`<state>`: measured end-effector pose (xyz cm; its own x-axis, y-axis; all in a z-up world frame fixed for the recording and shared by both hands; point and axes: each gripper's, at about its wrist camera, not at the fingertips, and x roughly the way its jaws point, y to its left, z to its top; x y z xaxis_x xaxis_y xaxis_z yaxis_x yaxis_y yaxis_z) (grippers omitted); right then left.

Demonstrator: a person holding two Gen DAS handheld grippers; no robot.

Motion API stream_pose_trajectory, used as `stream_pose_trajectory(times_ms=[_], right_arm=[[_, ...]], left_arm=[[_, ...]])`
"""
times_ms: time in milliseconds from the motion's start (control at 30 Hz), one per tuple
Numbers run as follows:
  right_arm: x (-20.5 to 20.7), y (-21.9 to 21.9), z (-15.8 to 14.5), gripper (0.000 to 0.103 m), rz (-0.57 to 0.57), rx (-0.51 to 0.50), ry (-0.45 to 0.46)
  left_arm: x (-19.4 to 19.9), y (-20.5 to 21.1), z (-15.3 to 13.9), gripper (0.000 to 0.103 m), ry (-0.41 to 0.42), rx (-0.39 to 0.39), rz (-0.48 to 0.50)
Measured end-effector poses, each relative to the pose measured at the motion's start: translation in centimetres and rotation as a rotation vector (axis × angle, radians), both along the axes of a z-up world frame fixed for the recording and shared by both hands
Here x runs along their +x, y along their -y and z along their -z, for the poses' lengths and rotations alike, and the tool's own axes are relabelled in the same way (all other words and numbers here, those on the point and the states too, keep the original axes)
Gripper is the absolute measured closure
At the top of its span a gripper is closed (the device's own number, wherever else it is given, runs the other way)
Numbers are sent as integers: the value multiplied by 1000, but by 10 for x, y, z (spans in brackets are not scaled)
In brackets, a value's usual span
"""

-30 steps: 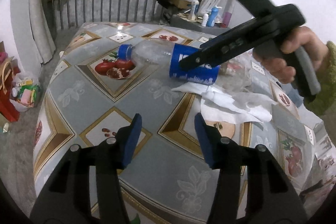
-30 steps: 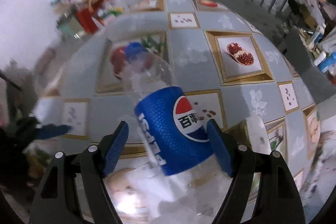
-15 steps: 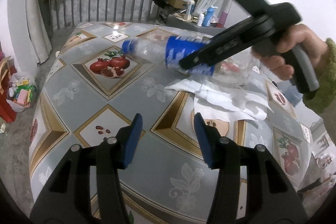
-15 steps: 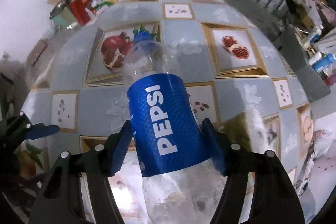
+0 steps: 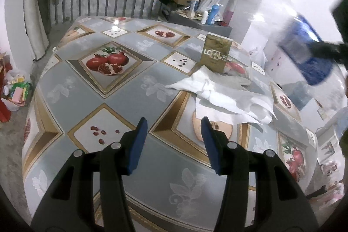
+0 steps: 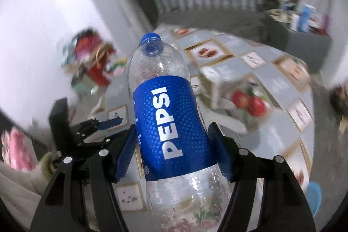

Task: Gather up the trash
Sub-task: 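Grasp the Pepsi bottle with the right gripper and lift it, then grasp the white tissues with the left gripper while the right holds the Pepsi bottle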

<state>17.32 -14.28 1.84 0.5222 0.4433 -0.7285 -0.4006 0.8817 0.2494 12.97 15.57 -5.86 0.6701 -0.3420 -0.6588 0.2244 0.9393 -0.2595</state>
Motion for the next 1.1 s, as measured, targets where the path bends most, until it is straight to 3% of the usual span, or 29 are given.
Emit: stream_pose_trajectory(times_ms=[167, 400, 733, 867, 1000, 1033, 1100], right_arm=[[-29, 41, 27, 38, 229, -14, -26], [-32, 67, 90, 38, 447, 39, -189], [-24, 60, 116, 37, 450, 23, -235], [-27, 61, 116, 37, 433, 27, -234], [-27, 65, 119, 37, 436, 55, -233], [-29, 66, 119, 37, 436, 59, -232], [-30, 68, 120, 37, 432, 67, -231]], left_arm=[[-2, 9, -3, 55, -7, -29, 35], [0, 30, -13, 55, 1, -86, 115], [13, 89, -22, 55, 12, -59, 282], [28, 119, -19, 55, 5, -4, 354], [41, 145, -4, 55, -62, 113, 388], [44, 149, 0, 57, -78, 129, 389], [45, 152, 3, 74, -89, 147, 397]])
